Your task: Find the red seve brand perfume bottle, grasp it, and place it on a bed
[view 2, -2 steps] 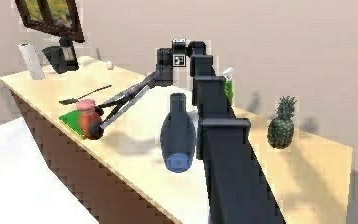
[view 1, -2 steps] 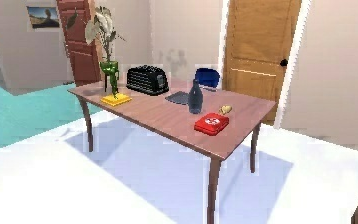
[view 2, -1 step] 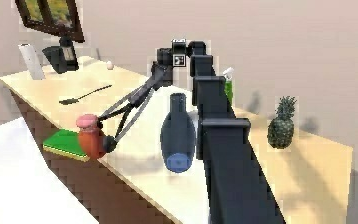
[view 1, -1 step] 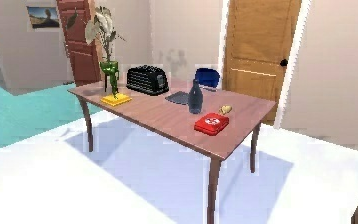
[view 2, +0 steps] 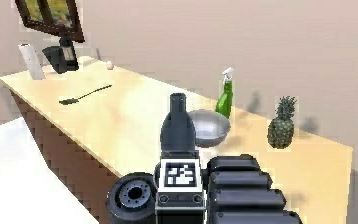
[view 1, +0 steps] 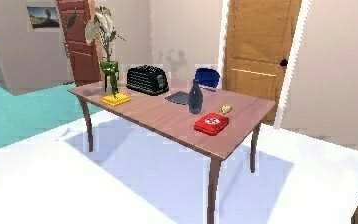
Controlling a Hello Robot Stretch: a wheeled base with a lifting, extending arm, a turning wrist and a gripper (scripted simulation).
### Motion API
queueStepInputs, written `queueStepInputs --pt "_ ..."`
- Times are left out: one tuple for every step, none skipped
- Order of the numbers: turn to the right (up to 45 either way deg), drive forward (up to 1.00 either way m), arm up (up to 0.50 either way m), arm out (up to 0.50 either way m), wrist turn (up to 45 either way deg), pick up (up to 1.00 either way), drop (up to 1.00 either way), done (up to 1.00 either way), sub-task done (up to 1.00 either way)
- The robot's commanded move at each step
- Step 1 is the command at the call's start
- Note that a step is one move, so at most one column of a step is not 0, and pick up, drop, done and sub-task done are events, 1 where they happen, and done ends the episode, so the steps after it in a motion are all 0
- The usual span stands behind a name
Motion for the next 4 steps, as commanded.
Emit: queueStepInputs --pt "-45.0 0.00 0.00 0.00 0.0 0.00 0.00 0.00 0.00" --pt "-6.0 0.00 0.00 0.00 0.0 0.00 0.00 0.00 0.00" --pt "0.0 0.10 0.00 0.00 0.0 0.00 0.00 0.00 0.00" --pt "6.0 0.00 0.00 0.00 0.0 0.00 0.00 0.00 0.00"
